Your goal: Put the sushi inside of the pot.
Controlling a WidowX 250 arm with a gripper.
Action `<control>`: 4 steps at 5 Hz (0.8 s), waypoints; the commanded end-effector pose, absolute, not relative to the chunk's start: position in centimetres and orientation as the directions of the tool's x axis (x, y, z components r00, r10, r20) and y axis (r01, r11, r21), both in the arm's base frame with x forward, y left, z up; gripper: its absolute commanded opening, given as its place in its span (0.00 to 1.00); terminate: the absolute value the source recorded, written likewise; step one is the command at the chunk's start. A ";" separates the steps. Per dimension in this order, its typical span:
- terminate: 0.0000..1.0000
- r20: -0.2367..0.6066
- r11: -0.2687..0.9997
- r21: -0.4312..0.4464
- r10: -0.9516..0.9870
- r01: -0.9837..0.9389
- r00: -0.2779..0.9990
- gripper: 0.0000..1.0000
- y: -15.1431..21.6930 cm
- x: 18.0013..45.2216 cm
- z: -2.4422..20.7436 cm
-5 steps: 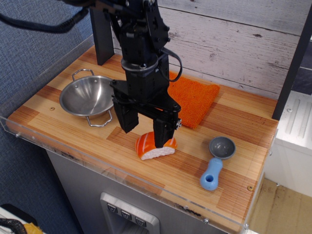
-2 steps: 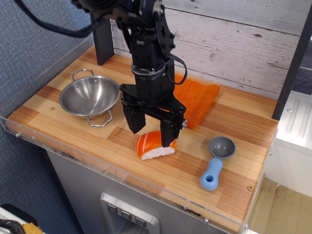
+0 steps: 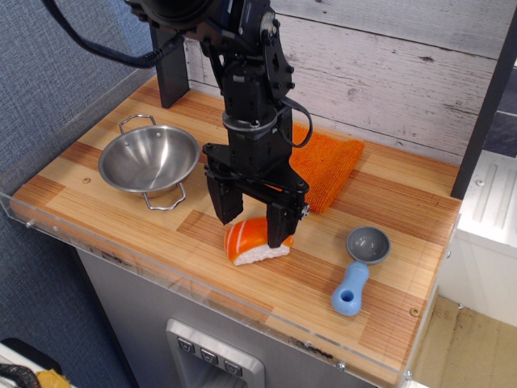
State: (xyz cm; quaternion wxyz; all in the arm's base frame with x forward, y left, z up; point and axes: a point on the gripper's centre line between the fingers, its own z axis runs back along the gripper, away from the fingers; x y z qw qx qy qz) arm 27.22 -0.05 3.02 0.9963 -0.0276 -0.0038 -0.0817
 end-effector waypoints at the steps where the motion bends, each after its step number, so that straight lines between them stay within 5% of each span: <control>1: 0.00 0.044 0.980 -0.030 -0.194 0.195 0.980 1.00 0.1 26.8 3.4; 2: 0.00 0.041 0.980 -0.030 -0.197 0.199 0.979 1.00 0.1 26.6 3.3; 3: 0.00 0.057 0.983 -0.029 -0.181 0.183 0.982 0.00 0.2 26.5 3.5; 4: 0.00 0.062 0.984 -0.039 -0.174 0.177 0.983 0.00 0.2 26.6 3.6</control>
